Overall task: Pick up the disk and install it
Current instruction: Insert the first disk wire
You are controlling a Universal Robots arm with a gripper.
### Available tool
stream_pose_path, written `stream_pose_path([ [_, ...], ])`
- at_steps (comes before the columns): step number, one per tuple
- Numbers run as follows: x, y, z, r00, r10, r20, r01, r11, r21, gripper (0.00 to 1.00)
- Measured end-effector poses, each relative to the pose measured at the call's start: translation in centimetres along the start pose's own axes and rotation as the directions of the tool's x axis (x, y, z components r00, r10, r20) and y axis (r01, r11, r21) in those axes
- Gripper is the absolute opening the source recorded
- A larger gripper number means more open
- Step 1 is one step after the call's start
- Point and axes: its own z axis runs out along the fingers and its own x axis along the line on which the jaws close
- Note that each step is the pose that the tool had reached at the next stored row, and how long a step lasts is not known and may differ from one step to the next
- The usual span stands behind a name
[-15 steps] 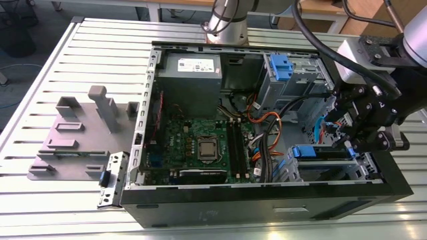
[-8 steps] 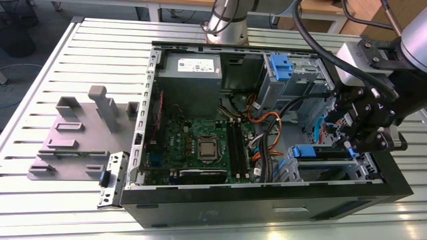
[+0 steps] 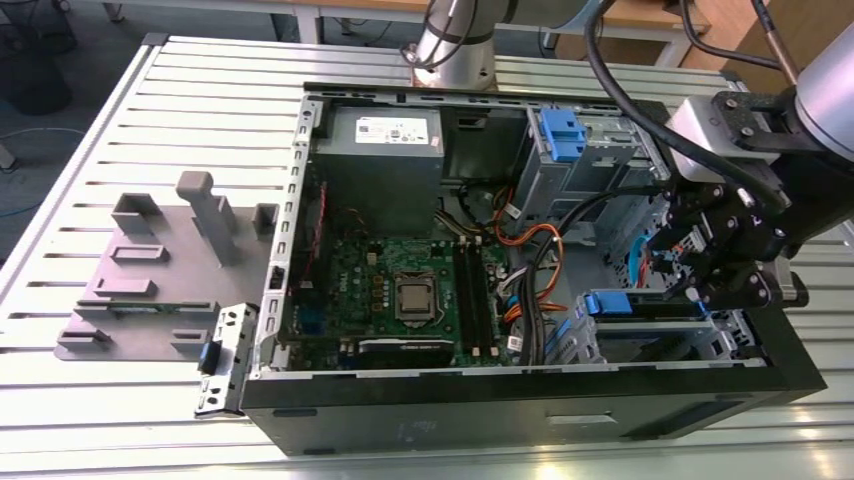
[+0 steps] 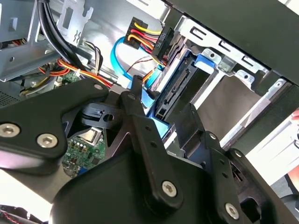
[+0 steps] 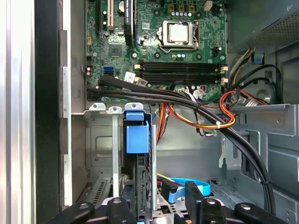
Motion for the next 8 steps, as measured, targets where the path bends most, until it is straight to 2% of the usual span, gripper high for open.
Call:
stream_pose_path([
  [8,0.00,-0.01,0.02,1.0000,0.000,0.0001,0.000,1.0000,0.0000,0.55],
])
